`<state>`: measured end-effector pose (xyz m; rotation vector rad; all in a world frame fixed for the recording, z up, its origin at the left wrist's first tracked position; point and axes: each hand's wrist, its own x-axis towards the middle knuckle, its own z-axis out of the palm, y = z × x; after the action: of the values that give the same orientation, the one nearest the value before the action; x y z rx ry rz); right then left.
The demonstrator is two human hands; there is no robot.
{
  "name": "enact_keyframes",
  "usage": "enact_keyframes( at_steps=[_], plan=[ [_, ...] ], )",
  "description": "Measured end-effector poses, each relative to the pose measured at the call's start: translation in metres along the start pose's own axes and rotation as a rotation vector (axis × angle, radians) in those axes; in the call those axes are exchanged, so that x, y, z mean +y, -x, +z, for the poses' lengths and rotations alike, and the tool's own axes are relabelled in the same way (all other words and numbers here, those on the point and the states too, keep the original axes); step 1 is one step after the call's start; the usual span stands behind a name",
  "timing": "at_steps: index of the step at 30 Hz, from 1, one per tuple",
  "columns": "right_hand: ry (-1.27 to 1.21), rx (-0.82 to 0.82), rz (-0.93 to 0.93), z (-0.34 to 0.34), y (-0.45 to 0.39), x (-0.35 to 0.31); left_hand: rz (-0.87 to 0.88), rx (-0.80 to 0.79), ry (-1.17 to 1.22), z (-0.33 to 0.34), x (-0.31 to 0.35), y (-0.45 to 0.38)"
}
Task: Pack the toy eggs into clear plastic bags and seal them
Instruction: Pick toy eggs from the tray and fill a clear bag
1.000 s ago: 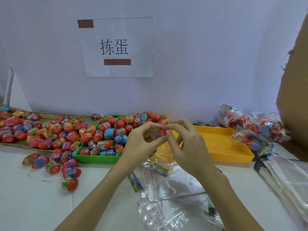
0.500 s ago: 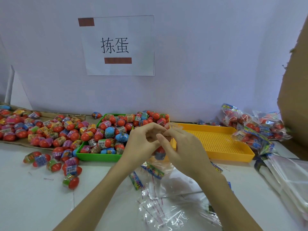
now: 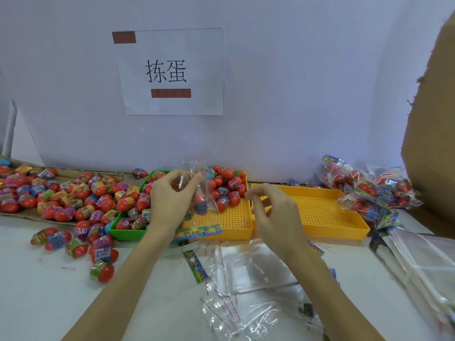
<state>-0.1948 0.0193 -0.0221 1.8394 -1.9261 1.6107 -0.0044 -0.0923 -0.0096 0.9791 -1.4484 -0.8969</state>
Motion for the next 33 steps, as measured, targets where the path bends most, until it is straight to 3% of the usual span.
enact_keyframes(
  at_steps=[3,10,13,19,23,27,30,33],
  plan=[
    [0.095,-0.182,-0.033,0.012,0.003,0.004,-0.048,0.044,0.065,-0.007,-0.004,-0.006],
    [0.271,-0.475,-0.061,0.047,-0.017,0.004,-0.053,-0.114,0.142,-0.004,-0.004,-0.005],
    [0.285,-0.522,-0.049,0.058,-0.031,0.007,-0.03,-0.163,0.133,-0.003,-0.004,-0.004],
    [0.216,-0.368,0.069,0.059,-0.04,0.014,-0.025,-0.206,0.137,0.0,-0.003,0.002],
    [-0.09,-0.061,0.155,0.038,-0.029,0.017,-0.051,-0.258,0.153,0.004,0.0,0.006],
    [-0.474,0.102,0.322,0.013,-0.025,0.011,-0.056,-0.291,0.094,0.013,0.001,0.014],
    [-0.68,0.067,0.358,-0.004,-0.026,0.002,-0.059,-0.312,0.063,0.018,0.003,0.02],
    [-0.668,-0.054,0.283,-0.009,-0.027,-0.007,-0.025,-0.347,0.074,0.021,0.006,0.025]
  ],
)
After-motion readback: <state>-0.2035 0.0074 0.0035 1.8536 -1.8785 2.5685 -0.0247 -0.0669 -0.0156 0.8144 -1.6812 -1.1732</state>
